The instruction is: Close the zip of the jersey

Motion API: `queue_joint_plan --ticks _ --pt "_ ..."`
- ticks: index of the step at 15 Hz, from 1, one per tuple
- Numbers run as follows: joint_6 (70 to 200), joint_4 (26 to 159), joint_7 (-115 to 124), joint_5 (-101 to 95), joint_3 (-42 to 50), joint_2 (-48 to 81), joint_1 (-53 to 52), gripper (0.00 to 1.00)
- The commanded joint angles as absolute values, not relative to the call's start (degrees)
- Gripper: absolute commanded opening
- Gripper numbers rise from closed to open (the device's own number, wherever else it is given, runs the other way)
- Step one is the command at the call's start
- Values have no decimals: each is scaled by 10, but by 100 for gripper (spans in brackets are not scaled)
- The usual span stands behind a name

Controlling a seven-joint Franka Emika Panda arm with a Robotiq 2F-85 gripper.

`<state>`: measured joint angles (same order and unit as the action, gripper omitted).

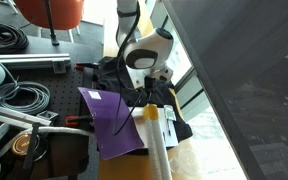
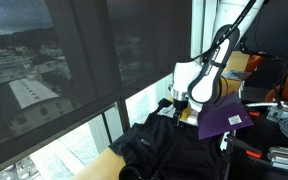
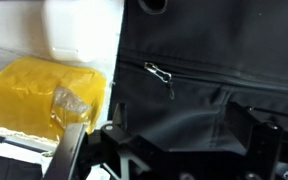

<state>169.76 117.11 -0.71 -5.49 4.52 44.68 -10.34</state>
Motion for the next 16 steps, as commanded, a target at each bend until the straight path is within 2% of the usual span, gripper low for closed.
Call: queue_joint_plan --ticks 1,16 --pt "1688 1148 1 -57 42 468 -101 100" --pt "1688 1156 2 -61 47 467 -112 100"
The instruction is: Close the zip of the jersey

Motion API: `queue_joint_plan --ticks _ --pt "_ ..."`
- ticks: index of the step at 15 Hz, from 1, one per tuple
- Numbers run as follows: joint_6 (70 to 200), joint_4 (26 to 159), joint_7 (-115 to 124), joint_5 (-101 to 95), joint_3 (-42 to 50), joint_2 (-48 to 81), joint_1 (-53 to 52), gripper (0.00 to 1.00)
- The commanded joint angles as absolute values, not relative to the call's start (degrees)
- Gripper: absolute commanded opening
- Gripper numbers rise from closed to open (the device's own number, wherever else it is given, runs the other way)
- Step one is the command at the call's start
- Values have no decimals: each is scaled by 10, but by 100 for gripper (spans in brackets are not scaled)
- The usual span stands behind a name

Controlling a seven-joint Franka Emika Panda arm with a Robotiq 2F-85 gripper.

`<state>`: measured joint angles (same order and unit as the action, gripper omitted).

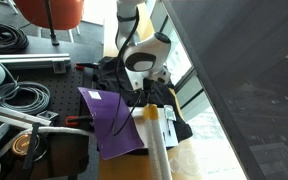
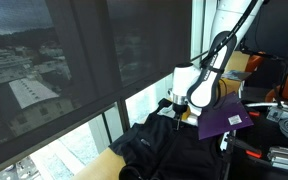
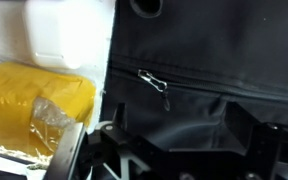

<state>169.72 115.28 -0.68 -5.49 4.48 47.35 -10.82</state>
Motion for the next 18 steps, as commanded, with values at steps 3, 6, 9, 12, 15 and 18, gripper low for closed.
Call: queue_joint_plan --ticks 3,6,9,12,15,18 --pt "1687 1156 0 -61 46 465 -109 100" --pt "1687 1159 -1 -60 46 463 -107 100" --pt "1688 1165 -1 -61 45 458 -107 100" --pt "1689 1167 -2 -61 45 459 -105 100" --pt "1688 1169 -4 -60 44 459 -102 74" --pt "1689 1169 -5 -60 43 458 -99 49"
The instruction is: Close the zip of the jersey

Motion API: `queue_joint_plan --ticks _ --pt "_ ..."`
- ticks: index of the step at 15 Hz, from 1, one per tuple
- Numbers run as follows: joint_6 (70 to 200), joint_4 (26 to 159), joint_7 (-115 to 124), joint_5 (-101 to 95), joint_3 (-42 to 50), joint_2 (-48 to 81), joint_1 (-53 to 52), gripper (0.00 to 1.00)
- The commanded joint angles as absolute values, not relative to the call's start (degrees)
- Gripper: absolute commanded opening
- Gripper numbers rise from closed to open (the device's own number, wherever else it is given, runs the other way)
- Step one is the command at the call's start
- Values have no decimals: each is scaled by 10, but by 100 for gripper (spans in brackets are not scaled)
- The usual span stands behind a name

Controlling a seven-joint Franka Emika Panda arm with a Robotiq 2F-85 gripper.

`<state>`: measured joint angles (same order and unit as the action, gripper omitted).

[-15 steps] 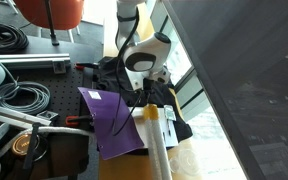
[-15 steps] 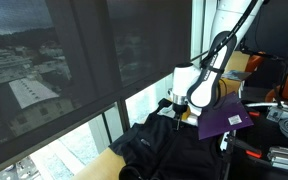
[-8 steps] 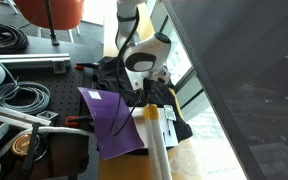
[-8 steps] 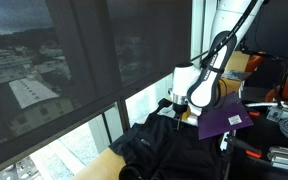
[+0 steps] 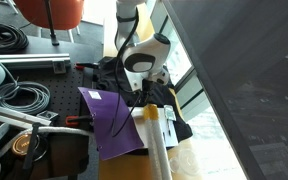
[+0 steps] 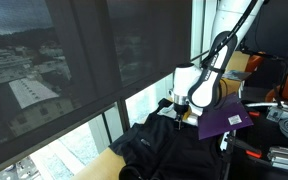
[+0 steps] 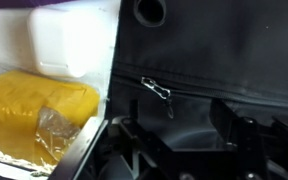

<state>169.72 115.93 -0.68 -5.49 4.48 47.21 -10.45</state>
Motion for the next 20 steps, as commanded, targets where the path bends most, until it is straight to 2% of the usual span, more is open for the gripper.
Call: queue_joint_plan --ticks 1,5,7,11,20 --pt "1689 1169 -6 -60 42 458 -97 42" --pt "1688 1168 -8 -60 42 458 -93 12" --pt "1689 1167 -8 -61 43 459 -93 1" --pt "1703 1171 -3 -73 67 457 -114 2" --pt "1660 1170 -30 -85 37 428 -119 2"
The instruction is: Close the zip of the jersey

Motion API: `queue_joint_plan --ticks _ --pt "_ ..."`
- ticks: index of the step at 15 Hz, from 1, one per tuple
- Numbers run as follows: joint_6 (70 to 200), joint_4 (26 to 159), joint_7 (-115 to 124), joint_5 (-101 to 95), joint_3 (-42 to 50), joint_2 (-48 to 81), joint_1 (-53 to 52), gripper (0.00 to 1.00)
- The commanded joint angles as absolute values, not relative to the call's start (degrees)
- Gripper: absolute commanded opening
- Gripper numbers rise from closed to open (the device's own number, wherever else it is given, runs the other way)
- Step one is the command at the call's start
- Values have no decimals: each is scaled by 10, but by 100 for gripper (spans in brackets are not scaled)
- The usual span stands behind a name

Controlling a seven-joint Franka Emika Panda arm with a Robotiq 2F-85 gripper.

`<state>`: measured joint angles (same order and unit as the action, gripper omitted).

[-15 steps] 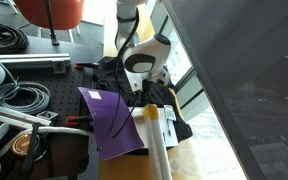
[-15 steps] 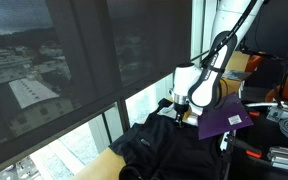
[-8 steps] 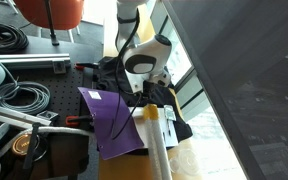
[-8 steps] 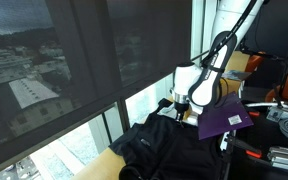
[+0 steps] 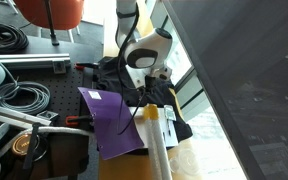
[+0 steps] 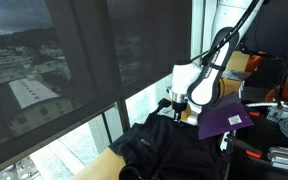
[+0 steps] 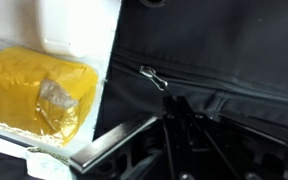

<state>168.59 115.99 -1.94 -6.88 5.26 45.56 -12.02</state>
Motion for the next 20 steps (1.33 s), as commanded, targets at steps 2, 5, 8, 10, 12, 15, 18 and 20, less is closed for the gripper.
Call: queue_joint_plan --ticks 2,5,8,10,12,15,18,20 --pt "1647 1170 -36 -91 29 423 -121 2" --pt "1626 1164 -49 -93 9 417 -120 2" --pt "1588 1158 -77 -84 -34 401 -103 2" --pt "1552 1147 -101 -73 -68 393 -87 2" --pt "1502 1122 -123 -59 -100 395 -73 2" --pt "1425 1070 -150 -46 -129 417 -63 2" --pt "1375 1031 -169 -40 -137 437 -64 2" --pt "1357 1010 -186 -36 -145 453 -64 2"
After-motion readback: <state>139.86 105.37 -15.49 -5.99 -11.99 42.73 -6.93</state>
